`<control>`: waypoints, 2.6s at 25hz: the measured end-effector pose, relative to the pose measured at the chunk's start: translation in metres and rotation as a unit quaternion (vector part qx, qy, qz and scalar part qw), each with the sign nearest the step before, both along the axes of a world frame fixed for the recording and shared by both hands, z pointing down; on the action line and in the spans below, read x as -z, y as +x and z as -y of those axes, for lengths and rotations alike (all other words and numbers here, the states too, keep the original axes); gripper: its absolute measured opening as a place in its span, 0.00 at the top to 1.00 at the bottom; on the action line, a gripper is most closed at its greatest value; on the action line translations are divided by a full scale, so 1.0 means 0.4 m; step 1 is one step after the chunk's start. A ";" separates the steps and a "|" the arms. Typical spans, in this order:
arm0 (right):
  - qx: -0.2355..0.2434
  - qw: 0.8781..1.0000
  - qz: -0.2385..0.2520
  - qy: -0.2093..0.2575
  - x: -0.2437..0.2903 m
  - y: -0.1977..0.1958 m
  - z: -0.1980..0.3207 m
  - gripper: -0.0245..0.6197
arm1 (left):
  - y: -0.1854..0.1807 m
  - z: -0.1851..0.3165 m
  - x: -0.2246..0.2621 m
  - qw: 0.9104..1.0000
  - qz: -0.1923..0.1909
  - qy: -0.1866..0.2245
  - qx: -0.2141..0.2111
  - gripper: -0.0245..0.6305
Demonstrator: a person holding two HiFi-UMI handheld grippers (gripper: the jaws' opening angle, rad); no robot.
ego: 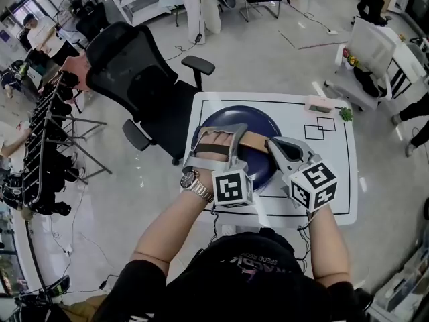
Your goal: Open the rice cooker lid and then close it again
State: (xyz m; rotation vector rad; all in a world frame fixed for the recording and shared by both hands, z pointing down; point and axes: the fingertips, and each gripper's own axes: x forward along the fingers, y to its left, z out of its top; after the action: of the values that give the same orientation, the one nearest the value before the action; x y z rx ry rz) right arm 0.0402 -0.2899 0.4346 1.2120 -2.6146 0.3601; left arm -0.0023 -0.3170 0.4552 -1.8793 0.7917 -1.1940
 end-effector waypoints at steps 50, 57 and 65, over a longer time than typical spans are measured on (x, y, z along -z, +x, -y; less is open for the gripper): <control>-0.110 0.988 0.034 0.102 0.150 -0.055 -0.214 0.96 | -0.232 -0.292 0.154 0.817 -0.518 -0.253 -0.002 0.96; -0.071 0.990 0.045 0.110 0.163 0.034 -0.294 0.96 | -0.117 -0.391 0.153 0.831 -0.508 -0.223 0.018 0.96; -0.023 0.992 0.064 0.103 0.145 0.169 -0.461 0.96 | 0.044 -0.573 0.149 0.825 -0.527 -0.194 0.058 0.96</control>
State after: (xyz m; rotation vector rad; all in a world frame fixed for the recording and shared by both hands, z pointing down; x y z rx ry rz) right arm 0.1077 -0.1054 0.3767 1.3560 -2.7949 0.1835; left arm 0.0153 -0.0877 0.3955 -2.8937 1.2979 -0.2545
